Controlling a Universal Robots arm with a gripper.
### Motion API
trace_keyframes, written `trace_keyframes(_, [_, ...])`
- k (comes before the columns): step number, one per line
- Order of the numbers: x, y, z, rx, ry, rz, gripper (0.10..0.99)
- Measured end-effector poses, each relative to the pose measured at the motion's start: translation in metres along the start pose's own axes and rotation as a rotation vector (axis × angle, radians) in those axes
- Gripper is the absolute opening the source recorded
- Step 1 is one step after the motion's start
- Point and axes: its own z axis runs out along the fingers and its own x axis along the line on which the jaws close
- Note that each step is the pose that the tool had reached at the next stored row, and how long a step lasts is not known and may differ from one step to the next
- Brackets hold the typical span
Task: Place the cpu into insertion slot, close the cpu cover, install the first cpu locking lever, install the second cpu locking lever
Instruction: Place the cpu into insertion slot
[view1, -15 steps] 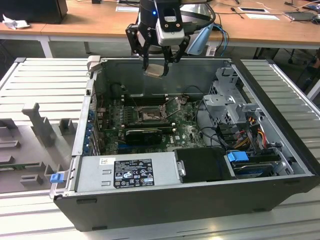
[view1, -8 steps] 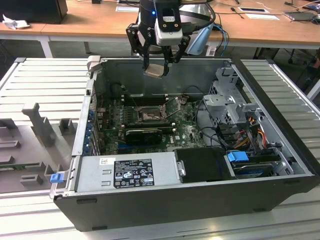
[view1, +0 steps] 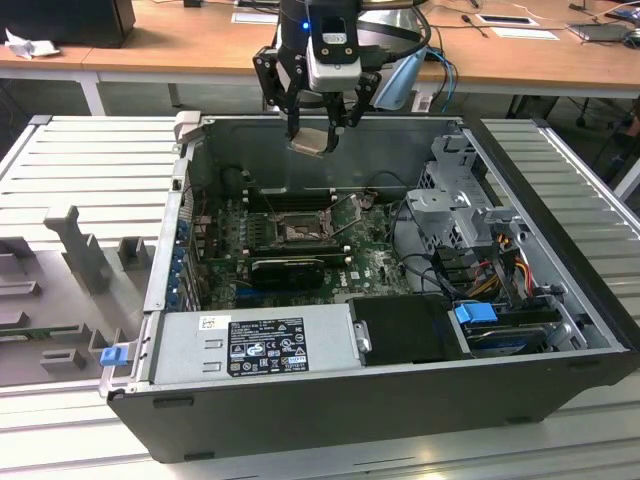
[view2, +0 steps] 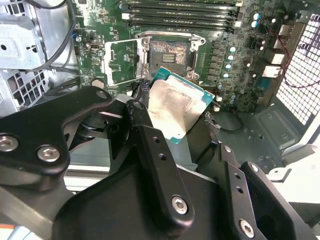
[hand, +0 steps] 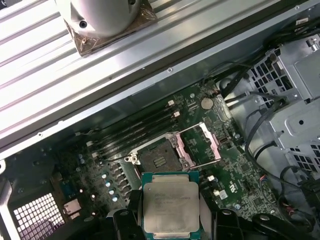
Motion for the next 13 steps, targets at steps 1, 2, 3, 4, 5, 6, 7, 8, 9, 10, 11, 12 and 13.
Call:
trace_keyframes(1, [0.0000, 0.0000, 0.0000, 0.000, -0.0004, 0.004, 0.541])
trace_keyframes(2, [0.0000, 0.0000, 0.0000, 0.000, -0.0008, 0.009, 0.541])
trace_keyframes(3, [0.0000, 0.0000, 0.0000, 0.000, -0.0011, 0.012, 0.541])
trace_keyframes(4, [0.0000, 0.0000, 0.0000, 0.000, -0.0015, 0.017, 0.541])
trace_keyframes(5, [0.0000, 0.0000, 0.0000, 0.000, -0.0018, 0.021, 0.541])
trace_keyframes(6, [0.0000, 0.0000, 0.0000, 0.000, -0.0021, 0.025, 0.541])
trace_keyframes(7, [0.0000, 0.0000, 0.0000, -0.001, -0.0025, 0.029, 0.541])
trace_keyframes(8, [0.0000, 0.0000, 0.0000, -0.001, -0.0031, 0.035, 0.541])
trace_keyframes(9, [0.0000, 0.0000, 0.0000, -0.001, -0.0036, 0.041, 0.541])
trace_keyframes(10, [0.0000, 0.0000, 0.0000, -0.001, -0.0039, 0.044, 0.541])
trace_keyframes(11, [0.0000, 0.0000, 0.0000, -0.001, -0.0041, 0.047, 0.541])
trace_keyframes(12, [0.0000, 0.0000, 0.0000, -0.001, -0.0045, 0.052, 0.541])
trace_keyframes(13, [0.0000, 0.0000, 0.0000, -0.001, -0.0049, 0.057, 0.541])
